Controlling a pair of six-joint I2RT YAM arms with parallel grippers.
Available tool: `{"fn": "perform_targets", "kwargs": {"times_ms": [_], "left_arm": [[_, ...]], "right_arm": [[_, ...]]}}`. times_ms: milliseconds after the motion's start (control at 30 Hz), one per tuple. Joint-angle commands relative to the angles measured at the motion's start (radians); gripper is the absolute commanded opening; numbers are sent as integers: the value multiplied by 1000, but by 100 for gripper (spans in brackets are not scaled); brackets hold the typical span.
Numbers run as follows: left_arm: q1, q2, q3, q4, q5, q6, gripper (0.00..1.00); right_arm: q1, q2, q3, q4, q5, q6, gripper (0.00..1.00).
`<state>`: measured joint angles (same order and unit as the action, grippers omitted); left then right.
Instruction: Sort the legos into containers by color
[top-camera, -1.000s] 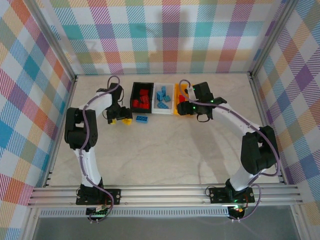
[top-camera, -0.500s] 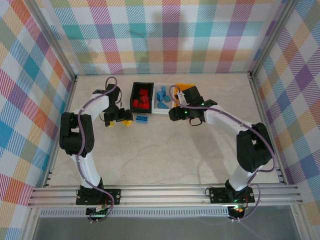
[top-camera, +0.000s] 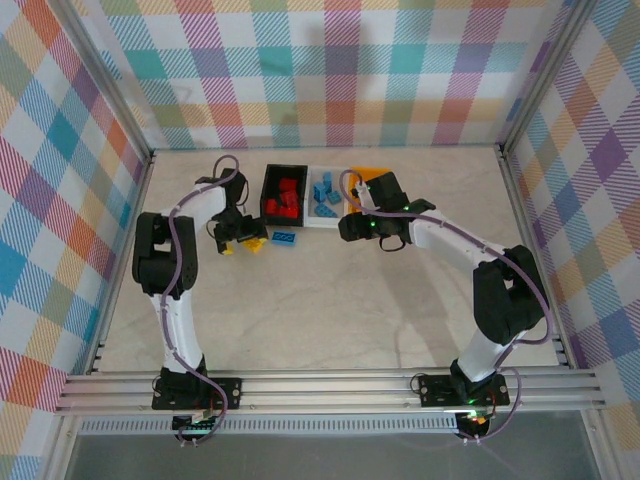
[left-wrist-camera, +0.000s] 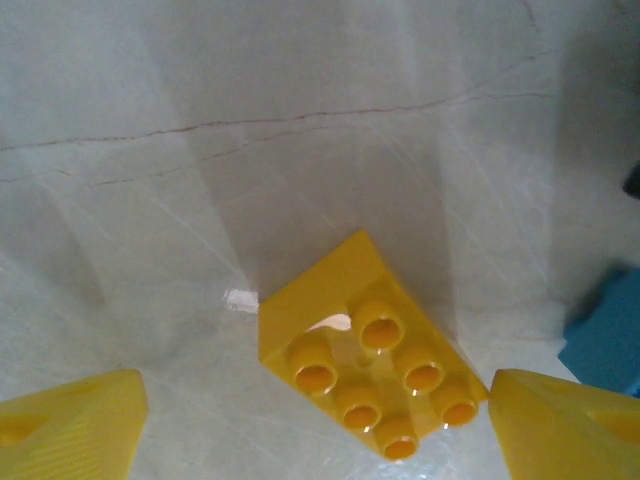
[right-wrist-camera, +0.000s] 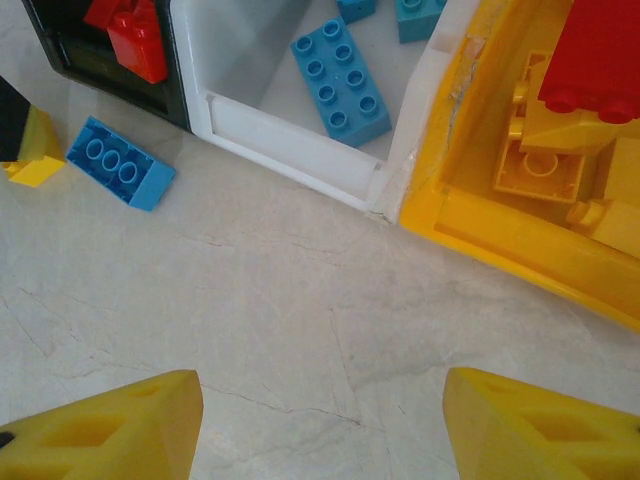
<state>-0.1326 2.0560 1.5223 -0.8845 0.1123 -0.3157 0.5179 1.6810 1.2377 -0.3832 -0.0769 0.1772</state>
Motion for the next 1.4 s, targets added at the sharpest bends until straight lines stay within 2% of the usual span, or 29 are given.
{"fn": "perform_targets", "kwargs": {"times_ms": [0, 133, 267, 333, 567, 733, 833, 933, 1033, 1200, 1367], "left_arm": [[9, 30, 30, -28, -31, -38, 80], [9, 35, 25, -42, -38, -32, 70], [10, 17, 6, -42, -41, -29, 45], [11, 9, 3, -46, -40, -25, 38], [11, -41, -14, -73, -46, 14, 28], [6, -150, -31, -94, 6, 14, 28], [-34, -211, 0, -98, 58, -3, 28], [-114, -201, 104, -99, 118, -22, 29], [-198, -122, 244, -75, 191, -46, 31], [-307, 104, 571, -86, 241, -71, 31], [-388, 366, 965, -138, 270, -93, 32]], "right_arm": [[4, -5, -13, 11, -33, 21, 65], [28, 4, -12, 11, -40, 26, 65], [72, 17, -12, 2, -26, 22, 65], [84, 20, -19, 7, -24, 30, 65], [93, -14, -38, 9, -14, 39, 65], [78, -94, -95, 13, 9, 61, 66], [36, -163, -161, 31, -3, 119, 67], [-25, -248, -242, 75, -28, 190, 68], [-97, -354, -329, 160, -70, 258, 76], [-219, -496, -404, 226, -141, 371, 88], [-290, -517, -390, 213, -271, 385, 88]]}}
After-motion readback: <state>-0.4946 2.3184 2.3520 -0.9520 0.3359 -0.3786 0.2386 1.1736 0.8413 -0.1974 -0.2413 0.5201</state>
